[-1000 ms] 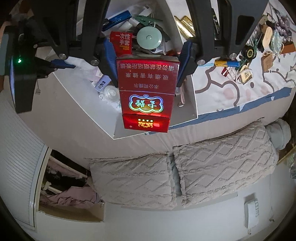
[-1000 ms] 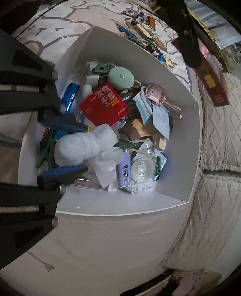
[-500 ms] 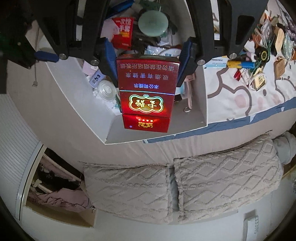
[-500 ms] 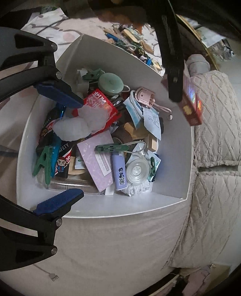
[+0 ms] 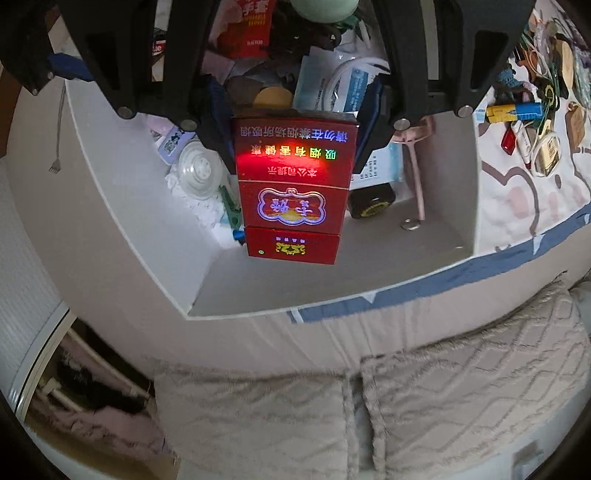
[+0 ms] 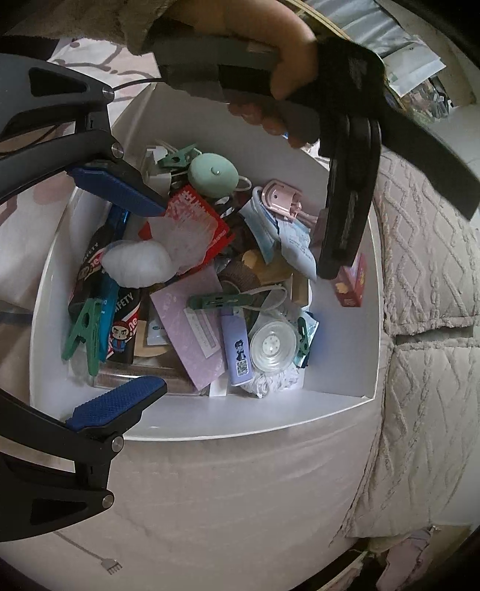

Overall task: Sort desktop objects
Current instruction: 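Open the right tool to release the pouf while left tool releases the pack, then withdraw both tools upward out of the white box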

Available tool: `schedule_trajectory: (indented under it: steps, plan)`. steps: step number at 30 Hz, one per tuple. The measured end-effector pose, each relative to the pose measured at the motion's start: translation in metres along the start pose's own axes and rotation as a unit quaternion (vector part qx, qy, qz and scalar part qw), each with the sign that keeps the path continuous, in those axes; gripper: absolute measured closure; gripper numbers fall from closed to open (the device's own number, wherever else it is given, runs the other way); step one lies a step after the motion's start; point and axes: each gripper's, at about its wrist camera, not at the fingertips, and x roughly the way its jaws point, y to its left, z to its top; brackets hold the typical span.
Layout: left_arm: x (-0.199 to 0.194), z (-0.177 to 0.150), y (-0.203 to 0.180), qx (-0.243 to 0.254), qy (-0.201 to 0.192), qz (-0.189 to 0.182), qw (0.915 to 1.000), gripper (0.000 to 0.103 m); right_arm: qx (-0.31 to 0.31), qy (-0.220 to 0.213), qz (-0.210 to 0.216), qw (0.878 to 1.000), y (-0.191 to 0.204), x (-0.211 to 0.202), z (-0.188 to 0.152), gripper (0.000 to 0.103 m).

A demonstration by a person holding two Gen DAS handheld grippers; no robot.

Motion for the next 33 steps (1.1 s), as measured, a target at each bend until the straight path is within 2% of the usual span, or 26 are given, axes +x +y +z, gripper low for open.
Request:
schedule_trajectory:
  steps: [4, 9, 13, 14, 15, 16, 19, 25, 31, 33]
  plan:
    - [0.011, 0.003, -0.001, -0.002, 0.021, -0.004, 0.9998, 0.046, 0.002, -0.002, 0.002, 1.0, 0.0, 0.0, 0.0, 0.015]
    - [0.02, 0.009, -0.01, 0.026, 0.033, 0.019, 0.9989, 0.046, -0.01, 0.001, 0.003, 1.0, 0.007, 0.002, -0.003, 0.015]
    - [0.025, 0.017, -0.014, 0.025, 0.044, 0.007, 0.9987, 0.045, -0.016, 0.0, 0.005, 1.0, 0.01, 0.001, -0.005, 0.015]
    - [0.029, 0.016, -0.016, 0.023, 0.052, 0.009, 0.9983, 0.033, -0.016, -0.001, 0.006, 1.0, 0.01, 0.0, -0.005, 0.015]
    - [0.032, 0.016, -0.018, 0.024, 0.055, 0.02, 0.998, 0.01, -0.015, -0.002, 0.006, 1.0, 0.009, -0.001, -0.004, 0.015]
    - [0.034, 0.014, -0.02, 0.029, 0.052, 0.037, 0.9975, 0.005, -0.014, -0.005, 0.006, 1.0, 0.008, -0.002, -0.004, 0.015]
    - [0.036, 0.008, -0.025, 0.045, 0.044, 0.059, 0.9963, 0.004, -0.009, -0.008, 0.004, 1.0, 0.004, -0.003, -0.002, 0.015]
    - [0.042, 0.001, -0.014, 0.037, 0.049, 0.087, 0.9943, 0.004, -0.005, -0.009, 0.002, 1.0, 0.001, -0.003, -0.001, 0.015]
    - [0.035, 0.004, 0.007, -0.006, 0.033, 0.103, 0.9941, 0.004, -0.009, -0.009, 0.0, 1.0, 0.003, -0.003, 0.0, 0.015]
    - [0.034, 0.005, 0.011, -0.019, 0.031, 0.092, 0.9951, 0.004, -0.009, -0.01, 0.001, 1.0, 0.002, -0.004, 0.0, 0.015]
